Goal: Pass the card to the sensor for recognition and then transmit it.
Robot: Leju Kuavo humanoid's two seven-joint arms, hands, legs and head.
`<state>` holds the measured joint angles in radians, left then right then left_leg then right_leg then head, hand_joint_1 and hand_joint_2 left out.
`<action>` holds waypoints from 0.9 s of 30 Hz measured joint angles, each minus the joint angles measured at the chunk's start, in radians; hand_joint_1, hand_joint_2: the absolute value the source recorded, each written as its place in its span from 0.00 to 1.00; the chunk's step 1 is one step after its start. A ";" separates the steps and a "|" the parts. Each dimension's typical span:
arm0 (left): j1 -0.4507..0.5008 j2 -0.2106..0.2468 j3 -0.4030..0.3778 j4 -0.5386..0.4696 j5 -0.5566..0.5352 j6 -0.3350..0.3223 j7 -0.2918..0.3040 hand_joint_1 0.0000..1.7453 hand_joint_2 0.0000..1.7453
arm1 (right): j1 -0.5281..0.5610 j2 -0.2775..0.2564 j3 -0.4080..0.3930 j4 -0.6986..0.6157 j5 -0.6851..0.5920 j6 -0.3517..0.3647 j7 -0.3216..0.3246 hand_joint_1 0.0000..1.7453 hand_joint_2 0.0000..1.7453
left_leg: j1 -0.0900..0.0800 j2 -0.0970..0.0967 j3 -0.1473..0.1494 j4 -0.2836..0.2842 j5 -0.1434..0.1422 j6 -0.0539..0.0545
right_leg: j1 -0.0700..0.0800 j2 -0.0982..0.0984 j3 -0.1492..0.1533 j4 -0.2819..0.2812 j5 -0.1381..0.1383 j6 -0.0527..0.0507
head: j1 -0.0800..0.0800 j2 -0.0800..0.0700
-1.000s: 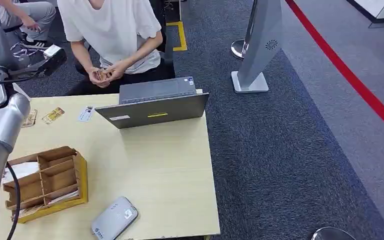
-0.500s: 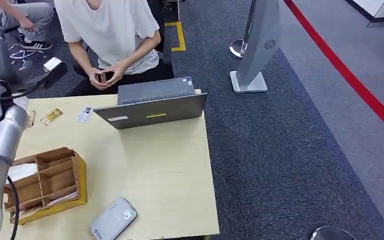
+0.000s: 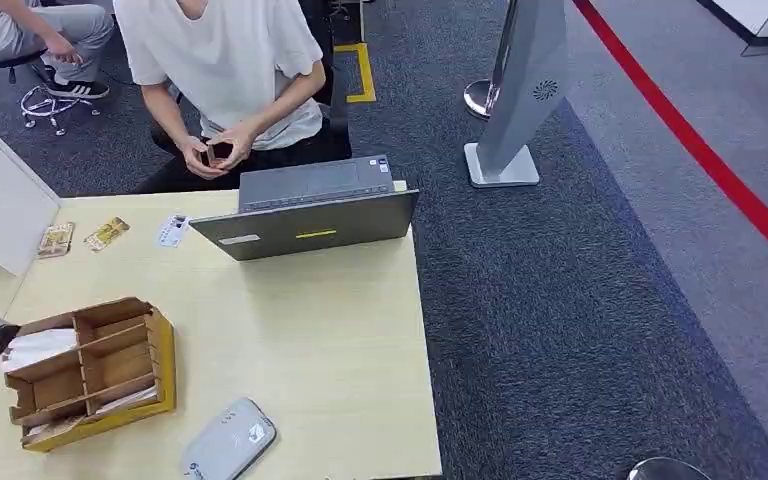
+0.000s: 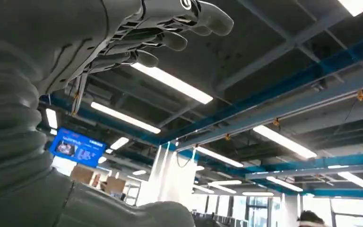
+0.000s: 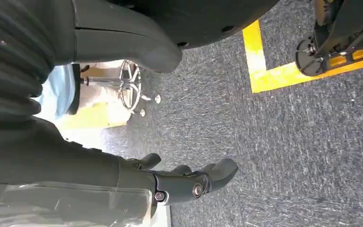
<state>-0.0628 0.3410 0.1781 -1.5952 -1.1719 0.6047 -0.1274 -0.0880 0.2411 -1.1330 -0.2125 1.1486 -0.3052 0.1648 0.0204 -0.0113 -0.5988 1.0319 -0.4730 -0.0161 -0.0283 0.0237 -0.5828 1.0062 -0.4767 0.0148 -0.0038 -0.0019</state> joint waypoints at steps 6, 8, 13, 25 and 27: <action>0.190 -0.031 0.180 -0.127 0.200 0.023 -0.144 0.00 1.00 | 0.001 0.001 -0.018 0.000 -0.018 -0.024 0.000 0.00 1.00 | 0.000 0.014 0.004 -0.001 -0.009 -0.002 | 0.000 0.013 0.005 0.001 -0.003 -0.004 | -0.003 0.000; 0.218 -0.085 0.330 -0.148 0.274 -0.012 -0.296 0.00 1.00 | 0.006 0.001 -0.022 0.000 -0.018 -0.029 0.000 0.00 1.00 | 0.000 0.011 0.010 0.000 -0.008 -0.001 | 0.001 0.010 0.005 0.000 -0.005 -0.001 | -0.002 0.000; 0.234 -0.161 0.502 -0.177 0.240 -0.071 -0.364 0.00 1.00 | 0.000 0.002 -0.028 0.001 -0.018 -0.031 0.000 0.00 1.00 | 0.000 0.001 0.010 0.000 -0.008 -0.001 | 0.001 0.000 0.009 0.000 -0.007 -0.002 | -0.001 0.000; 0.092 -0.168 0.865 0.234 0.937 -0.493 -0.531 0.00 1.00 | -0.003 0.002 -0.034 0.002 -0.017 -0.021 -0.003 0.00 1.00 | 0.001 0.001 0.013 -0.001 -0.008 -0.001 | 0.002 0.000 0.013 0.000 -0.008 -0.003 | -0.002 0.000; 0.050 -0.135 0.955 0.434 1.060 -0.523 -0.558 0.00 1.00 | -0.003 0.002 -0.034 0.002 -0.010 -0.023 -0.001 0.00 1.00 | 0.001 0.000 0.014 -0.001 -0.008 -0.002 | 0.002 0.000 0.013 0.000 -0.008 -0.003 | -0.002 0.000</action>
<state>-0.0127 0.2065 1.1332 -1.1608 -0.1123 0.0816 -0.6852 -0.0905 0.2430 -1.1666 -0.2110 1.1391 -0.3277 0.1637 0.0219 -0.0109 -0.5852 1.0311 -0.4810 -0.0177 -0.0258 0.0237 -0.5698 1.0066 -0.4846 0.0116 -0.0057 -0.0019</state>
